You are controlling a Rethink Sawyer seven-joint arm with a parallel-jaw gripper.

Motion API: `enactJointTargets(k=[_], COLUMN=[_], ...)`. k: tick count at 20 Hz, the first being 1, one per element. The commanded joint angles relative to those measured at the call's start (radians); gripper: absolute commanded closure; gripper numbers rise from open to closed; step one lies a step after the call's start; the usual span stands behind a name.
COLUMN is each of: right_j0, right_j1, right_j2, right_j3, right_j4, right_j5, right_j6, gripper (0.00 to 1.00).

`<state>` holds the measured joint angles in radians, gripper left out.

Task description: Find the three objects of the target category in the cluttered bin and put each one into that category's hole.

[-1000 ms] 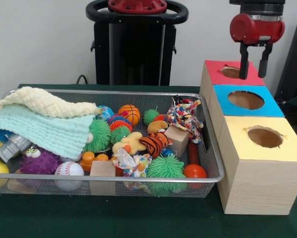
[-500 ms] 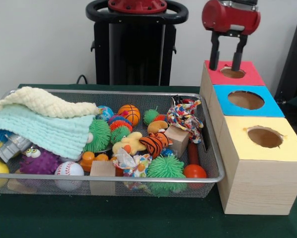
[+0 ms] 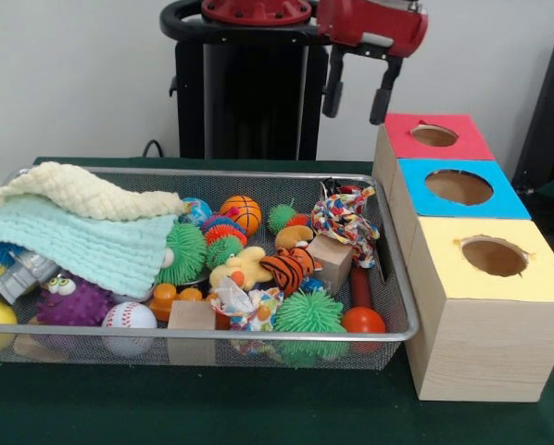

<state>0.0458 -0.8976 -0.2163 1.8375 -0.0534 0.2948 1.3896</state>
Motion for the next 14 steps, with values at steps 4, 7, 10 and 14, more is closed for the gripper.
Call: enactJointTargets(k=[4,7,10,14], right_j0=[-0.104,-0.152,-0.183,-0.237], right_j1=[0.024,0.044,0.069,0.102], right_j2=[-0.011,0.04,0.066,0.123], right_j3=[0.071,0.061,0.044,0.023], right_j4=[0.011,-0.005,-0.009,-0.03], right_j5=[0.006,-0.008,-0.002,0.003], right_j6=[0.199,0.155,0.139,0.086], gripper=[0.0,0.0,0.0,0.0])
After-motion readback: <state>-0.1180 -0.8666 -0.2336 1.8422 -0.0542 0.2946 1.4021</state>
